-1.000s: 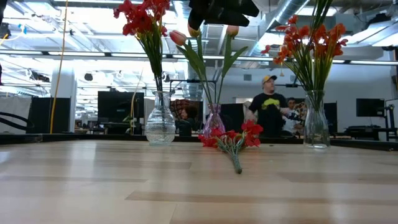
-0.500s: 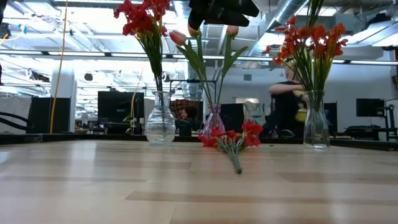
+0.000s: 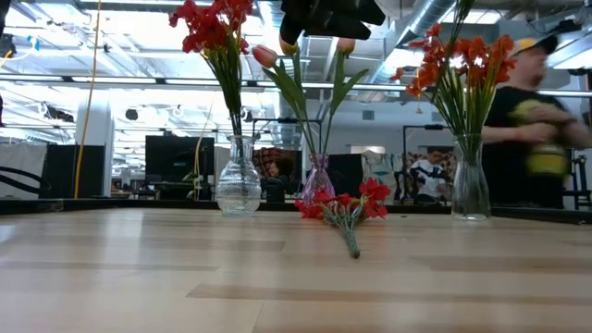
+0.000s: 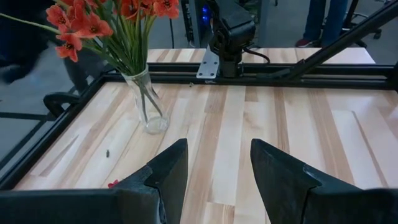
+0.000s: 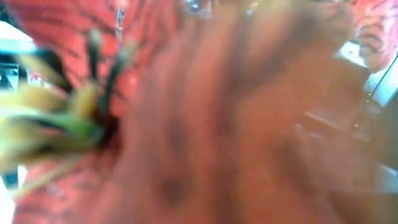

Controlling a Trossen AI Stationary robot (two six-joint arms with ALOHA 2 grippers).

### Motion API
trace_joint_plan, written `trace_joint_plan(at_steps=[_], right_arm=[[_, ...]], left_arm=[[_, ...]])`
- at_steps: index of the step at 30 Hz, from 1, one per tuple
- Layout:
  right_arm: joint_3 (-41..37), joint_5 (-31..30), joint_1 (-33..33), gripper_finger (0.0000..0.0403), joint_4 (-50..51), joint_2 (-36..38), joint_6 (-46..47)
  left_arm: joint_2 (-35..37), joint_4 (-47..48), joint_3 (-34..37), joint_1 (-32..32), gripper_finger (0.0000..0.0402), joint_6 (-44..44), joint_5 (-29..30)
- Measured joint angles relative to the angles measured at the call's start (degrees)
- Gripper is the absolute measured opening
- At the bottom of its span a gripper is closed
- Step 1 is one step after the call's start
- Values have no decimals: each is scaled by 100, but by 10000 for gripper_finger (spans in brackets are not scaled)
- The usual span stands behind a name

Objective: Sort flowers into vase by color
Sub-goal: Put the orange flowers into the right transparent vase

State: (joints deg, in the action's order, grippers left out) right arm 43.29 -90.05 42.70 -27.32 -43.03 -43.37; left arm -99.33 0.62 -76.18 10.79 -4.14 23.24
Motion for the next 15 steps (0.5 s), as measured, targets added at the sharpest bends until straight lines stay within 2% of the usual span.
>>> trace_joint_plan(at_steps=[8, 15], right_arm=[[16, 0, 401, 52, 486, -140, 892], [16, 14, 855, 52, 1820, -394, 2693]], left_arm=[[0, 34, 0, 0, 164, -2, 0], [0, 214, 0, 0, 164, -13, 0]])
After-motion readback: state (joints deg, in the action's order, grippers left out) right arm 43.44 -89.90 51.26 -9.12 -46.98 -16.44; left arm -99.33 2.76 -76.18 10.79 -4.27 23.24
